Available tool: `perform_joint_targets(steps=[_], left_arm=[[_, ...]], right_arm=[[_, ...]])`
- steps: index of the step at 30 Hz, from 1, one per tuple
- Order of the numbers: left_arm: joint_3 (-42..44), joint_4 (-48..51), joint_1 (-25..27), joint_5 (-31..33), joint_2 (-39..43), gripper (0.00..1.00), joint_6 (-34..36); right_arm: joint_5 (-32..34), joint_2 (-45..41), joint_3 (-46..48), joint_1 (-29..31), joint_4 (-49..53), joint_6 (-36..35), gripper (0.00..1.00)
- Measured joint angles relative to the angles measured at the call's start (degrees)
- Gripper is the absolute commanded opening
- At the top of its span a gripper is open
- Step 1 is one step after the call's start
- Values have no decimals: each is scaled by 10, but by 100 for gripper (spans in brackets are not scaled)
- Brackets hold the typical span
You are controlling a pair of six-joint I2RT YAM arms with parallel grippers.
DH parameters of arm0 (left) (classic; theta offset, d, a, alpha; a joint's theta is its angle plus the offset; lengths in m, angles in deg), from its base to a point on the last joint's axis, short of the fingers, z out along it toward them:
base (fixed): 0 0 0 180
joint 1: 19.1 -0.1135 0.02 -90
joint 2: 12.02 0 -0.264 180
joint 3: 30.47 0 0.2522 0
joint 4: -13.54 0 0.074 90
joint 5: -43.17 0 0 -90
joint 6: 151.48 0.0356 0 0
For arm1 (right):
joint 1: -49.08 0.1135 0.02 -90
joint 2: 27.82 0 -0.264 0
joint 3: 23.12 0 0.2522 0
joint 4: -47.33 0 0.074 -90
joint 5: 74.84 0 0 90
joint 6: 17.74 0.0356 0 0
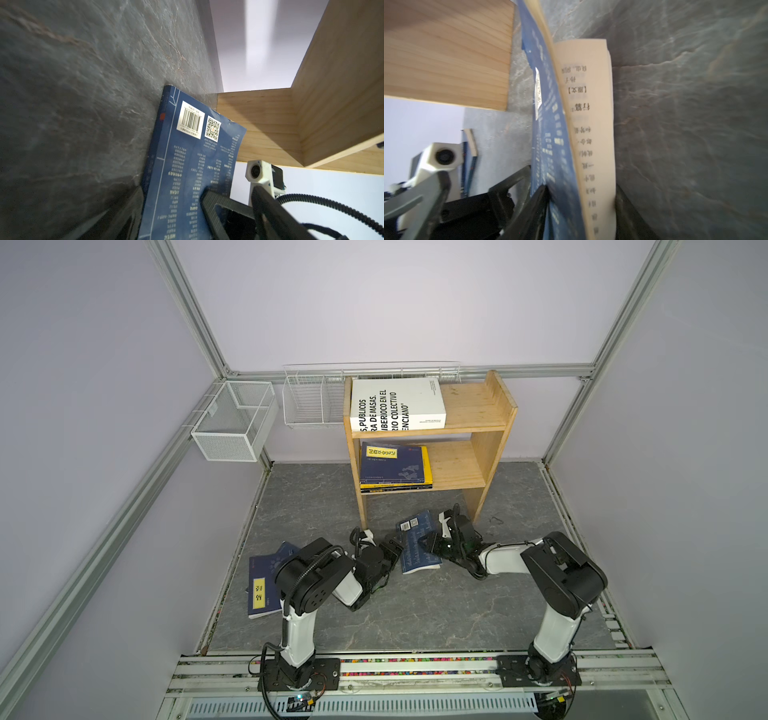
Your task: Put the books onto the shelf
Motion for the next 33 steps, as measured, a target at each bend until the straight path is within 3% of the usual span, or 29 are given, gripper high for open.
perform_joint_targets(steps=[14,23,33], left_arm=[[9,31,-1,5,27,87,26],[8,45,-9,-27,35,87,38],[1,101,-9,-73,61,87,56]], right_arm=[[-78,77,13,-6,-189,62,47],[-167,194,36,-10,-510,200,41],[-178,182,73,-15,-540,221,35]])
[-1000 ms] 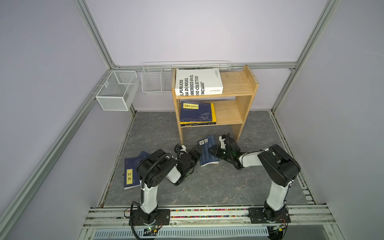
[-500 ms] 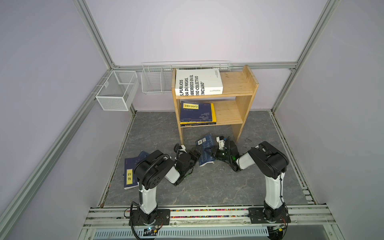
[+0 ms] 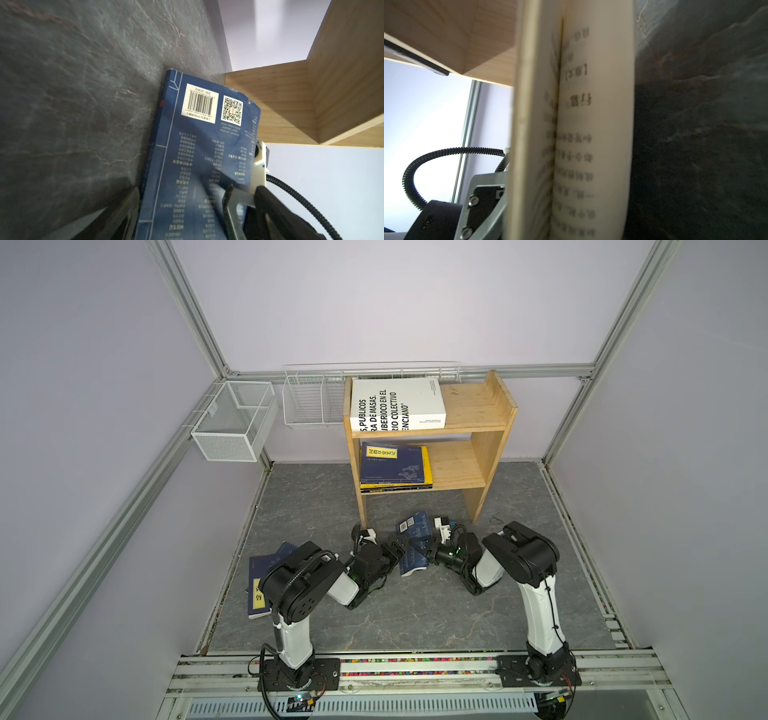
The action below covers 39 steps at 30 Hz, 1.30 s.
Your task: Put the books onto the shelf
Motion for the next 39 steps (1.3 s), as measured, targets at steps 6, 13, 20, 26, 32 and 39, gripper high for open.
perform_joint_targets(steps=[6,13,20,26,32,39], left_arm=[[0,59,-3,-38,33,87,20],[-8,101,-1,-143,72,89,42],[-10,52,-20,-216,83,83,40],[-6,33,-30,-241,89,81,35],[-4,144,-30,-233,168,65,76],[-25,327,-30,-193,276,46,156]], right_arm=[[-25,-21,10,-3,28,9,31],[-80,-70,17,12,62,29,30],[-102,-96,19,0,63,42,28],[-124,-103,20,-8,58,47,28],[-140,-122,31,-14,52,46,30],[-142,-158,37,-22,73,32,32]])
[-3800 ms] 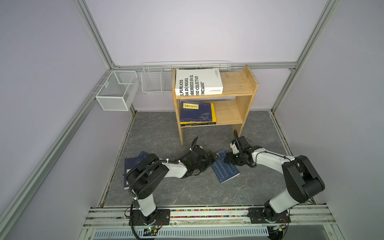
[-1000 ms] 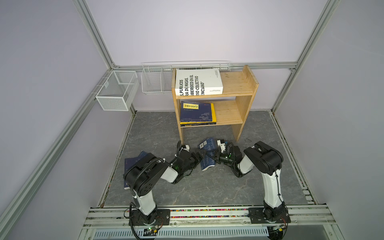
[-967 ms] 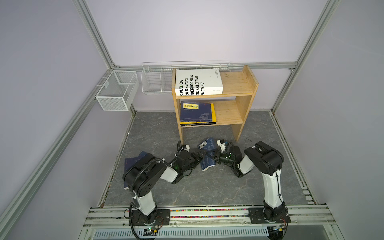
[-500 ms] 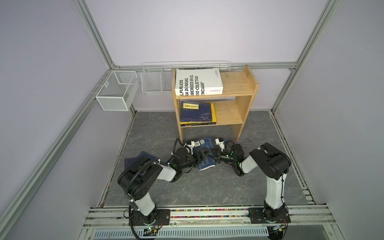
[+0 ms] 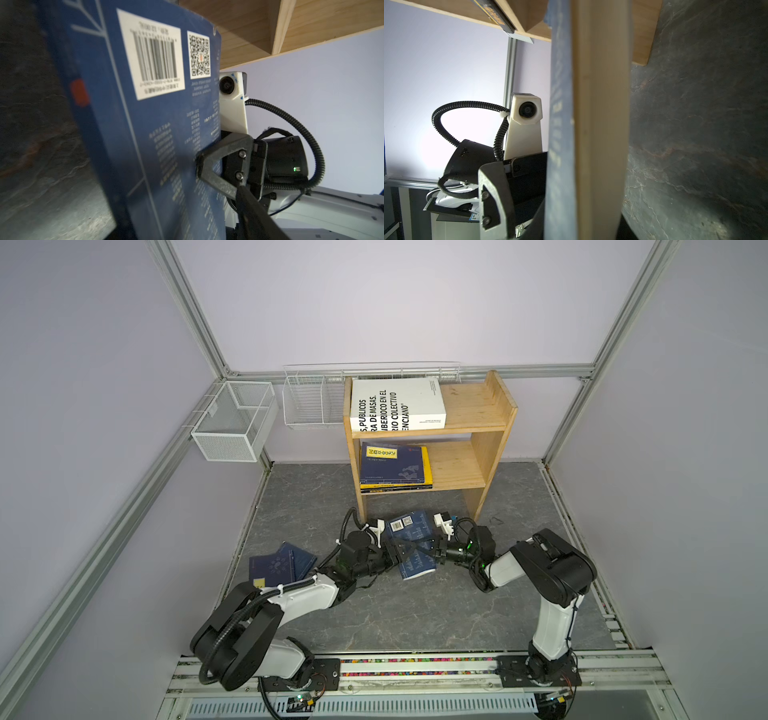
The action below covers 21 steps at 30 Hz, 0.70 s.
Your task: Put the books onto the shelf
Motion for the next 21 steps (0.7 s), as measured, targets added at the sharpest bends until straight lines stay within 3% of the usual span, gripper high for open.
perform_joint_targets(steps=[7,11,13,17,20,21], left_arm=[[-11,38,-4,9,18,13,22],[-13,39,-3,9,35,5,29],[-13,59,-3,9,64,1,41],[-16,144,-1,18,148,0,82],[-38,244,6,47,211,0,126],[-53,286,14,64,232,0,145]], right_arm=[[10,-35,0,0,39,-7,43],[36,-87,2,2,130,-34,57],[57,-135,1,5,207,-62,68],[146,-258,-54,37,475,-161,91],[234,-338,-122,70,647,-225,100],[260,-365,-138,74,690,-241,97]])
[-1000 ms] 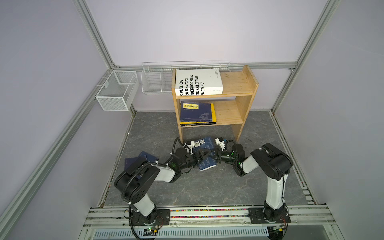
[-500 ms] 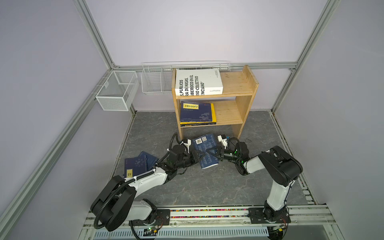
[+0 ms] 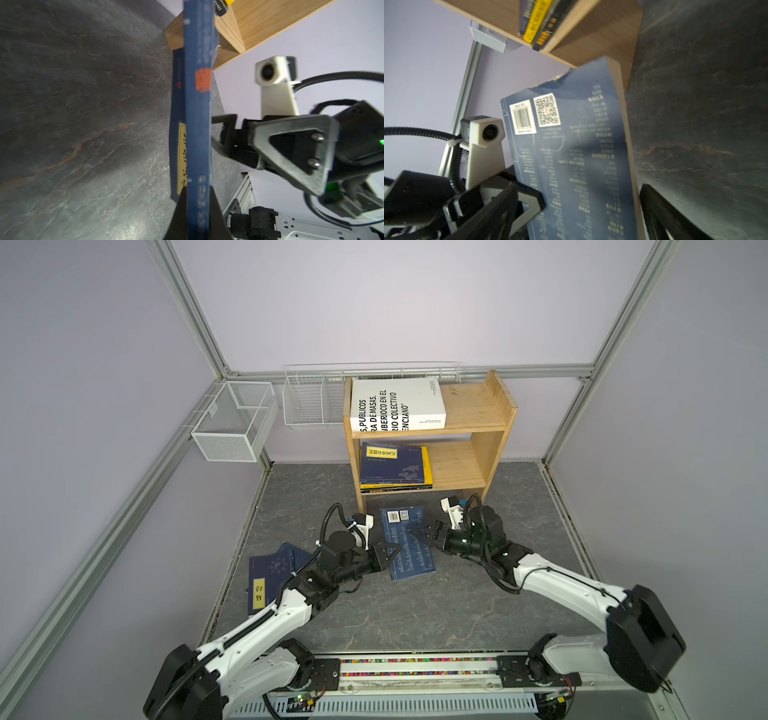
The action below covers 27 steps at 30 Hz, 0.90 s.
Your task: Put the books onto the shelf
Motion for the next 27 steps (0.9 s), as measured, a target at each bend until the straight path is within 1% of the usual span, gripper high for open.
perform_joint_targets(steps=[1,3,6,9,14,17,20,24,27], left_arm=[[-13,32,7,14,16,0,16],[-54,111,38,63,48,0,64],[-107,186,96,146,71,0,132],[-136,226,157,241,63,0,198],[-143,255,231,387,6,0,287],[-141,254,270,479,-23,0,338],[-134,228,303,561,-46,0,387],[-108,157,358,669,-91,0,459],[-88,98,386,722,-137,0,509]], right_arm=[[19,-21,-10,0,32,-13,96],[59,-60,-35,-6,110,-33,96],[91,-82,-78,-15,200,-55,95],[83,-85,-116,-26,264,-68,95],[27,-94,-150,-43,327,-68,95],[-14,-113,-153,-51,349,-58,95],[-64,-124,-158,-74,372,-41,96],[-110,-119,-171,-94,406,-23,96],[-140,-107,-189,-95,420,-11,98]])
